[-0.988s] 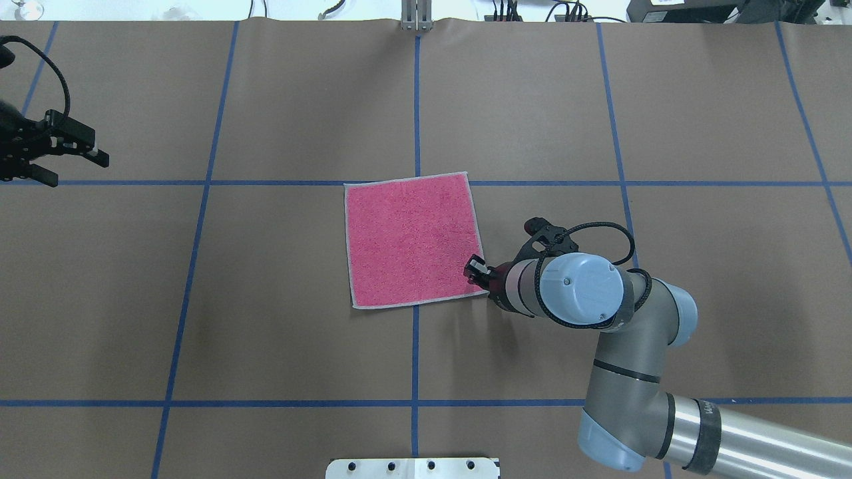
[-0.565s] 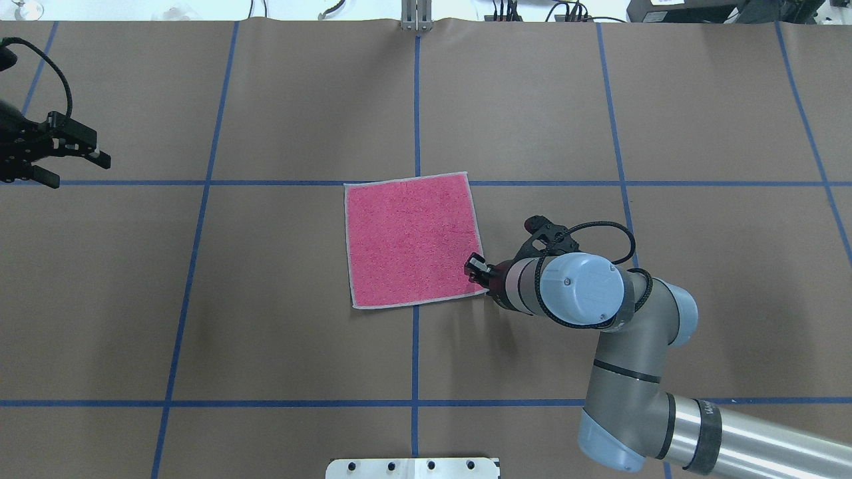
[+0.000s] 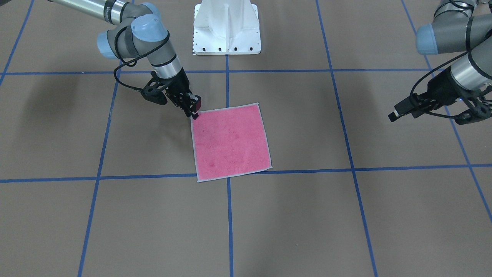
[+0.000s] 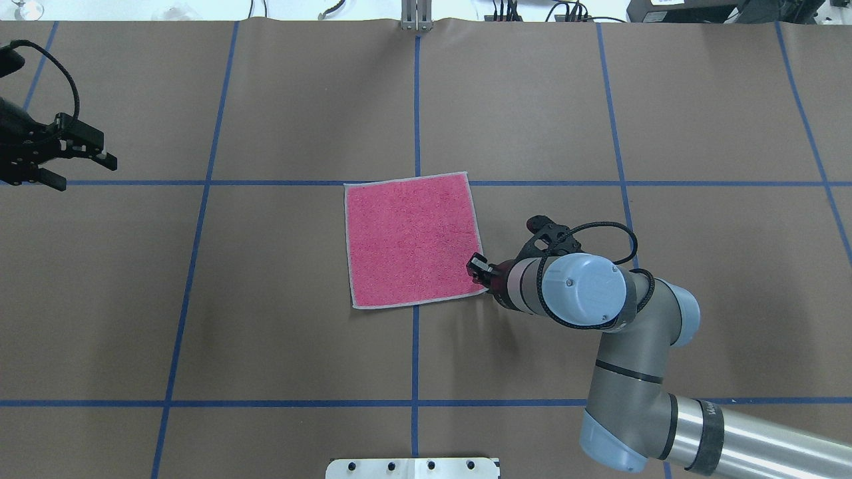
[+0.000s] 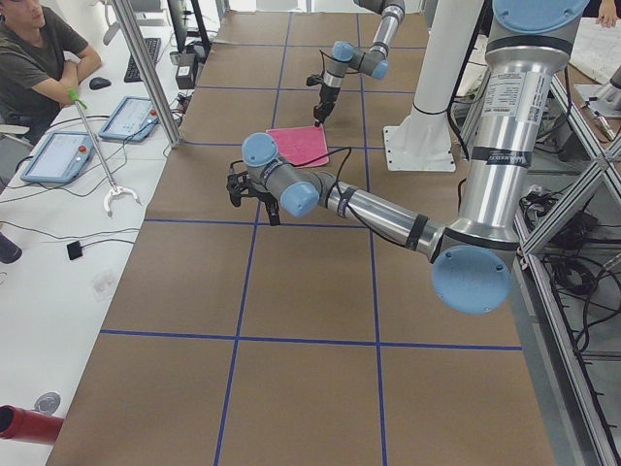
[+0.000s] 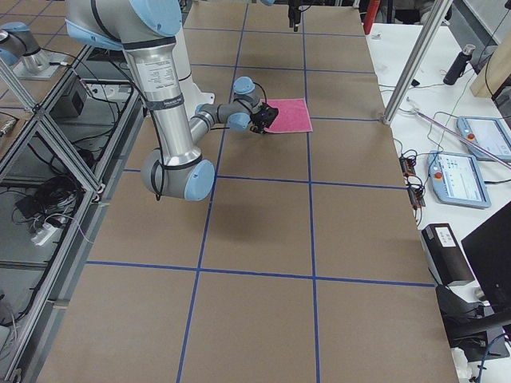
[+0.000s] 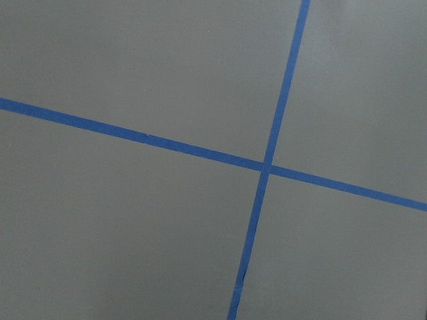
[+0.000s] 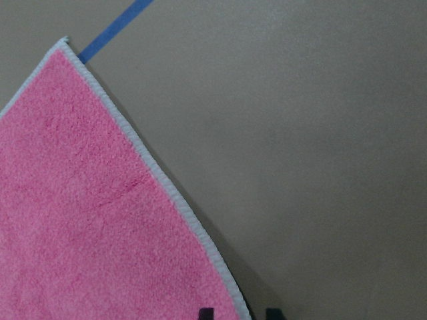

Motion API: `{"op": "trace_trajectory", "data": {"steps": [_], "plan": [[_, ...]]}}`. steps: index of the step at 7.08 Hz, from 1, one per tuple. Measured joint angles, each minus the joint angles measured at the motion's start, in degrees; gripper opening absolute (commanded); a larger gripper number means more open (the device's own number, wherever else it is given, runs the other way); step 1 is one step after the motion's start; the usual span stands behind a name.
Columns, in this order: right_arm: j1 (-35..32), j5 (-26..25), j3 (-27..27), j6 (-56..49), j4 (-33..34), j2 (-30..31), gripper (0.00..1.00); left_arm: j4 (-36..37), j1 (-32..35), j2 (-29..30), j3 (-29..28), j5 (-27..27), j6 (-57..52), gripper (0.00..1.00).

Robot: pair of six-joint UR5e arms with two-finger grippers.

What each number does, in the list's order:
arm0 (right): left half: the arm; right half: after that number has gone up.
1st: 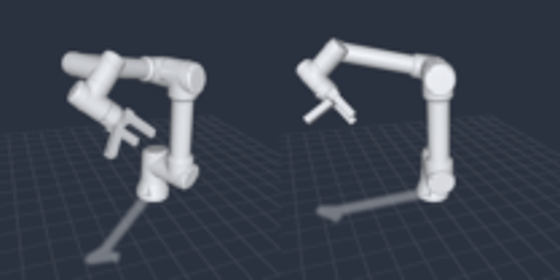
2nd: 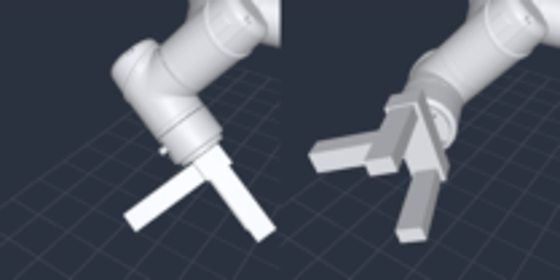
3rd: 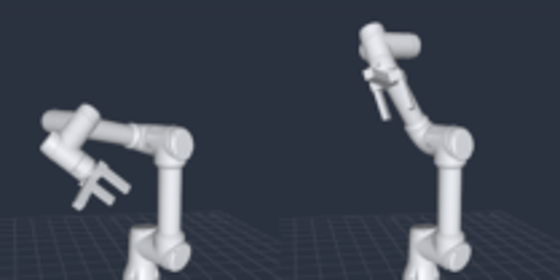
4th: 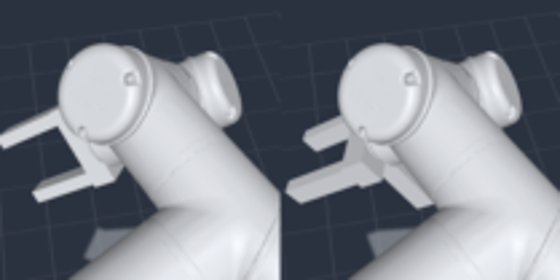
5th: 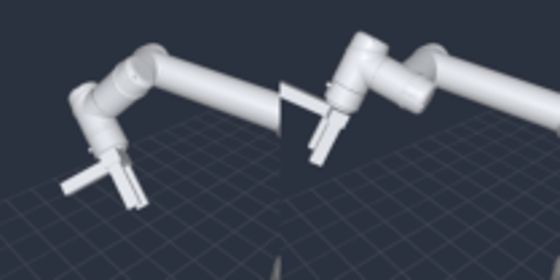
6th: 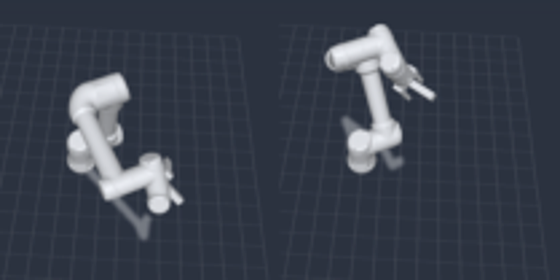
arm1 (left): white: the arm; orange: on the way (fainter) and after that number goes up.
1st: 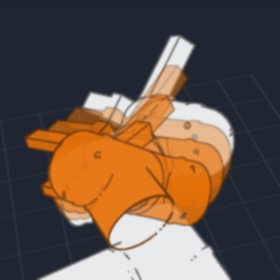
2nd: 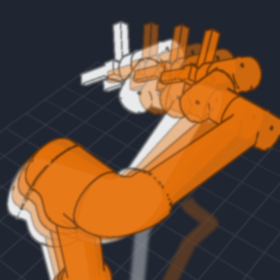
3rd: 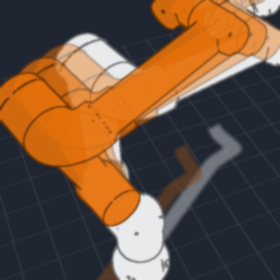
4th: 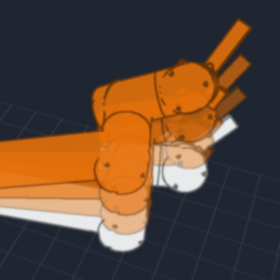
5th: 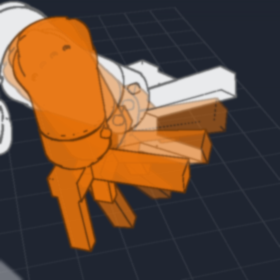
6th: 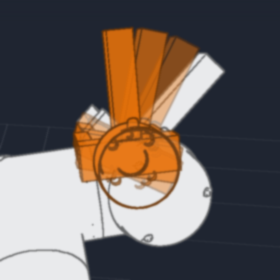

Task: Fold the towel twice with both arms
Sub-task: 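Hold the right gripper at the towel corner while the left arm waits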

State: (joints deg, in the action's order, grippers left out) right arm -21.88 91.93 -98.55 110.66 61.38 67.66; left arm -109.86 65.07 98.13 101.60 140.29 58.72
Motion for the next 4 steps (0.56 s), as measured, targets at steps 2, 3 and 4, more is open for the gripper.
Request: {"op": "trace_trajectory", "data": {"steps": [2,3,4], "plan": [[0.00,0.00,-0.13,0.00,-0.03,0.10,0.34,0.00,-0.06,0.04,0.00,-0.09,0.07,1.00],[0.00,-0.02,-0.22,0.00,-0.03,0.18,0.34,0.00,-0.12,0.04,0.00,-0.19,0.13,1.00],[0.00,-0.27,-0.27,0.00,-0.03,0.23,0.34,0.00,-0.20,0.04,0.00,-0.29,0.20,1.00]]}}
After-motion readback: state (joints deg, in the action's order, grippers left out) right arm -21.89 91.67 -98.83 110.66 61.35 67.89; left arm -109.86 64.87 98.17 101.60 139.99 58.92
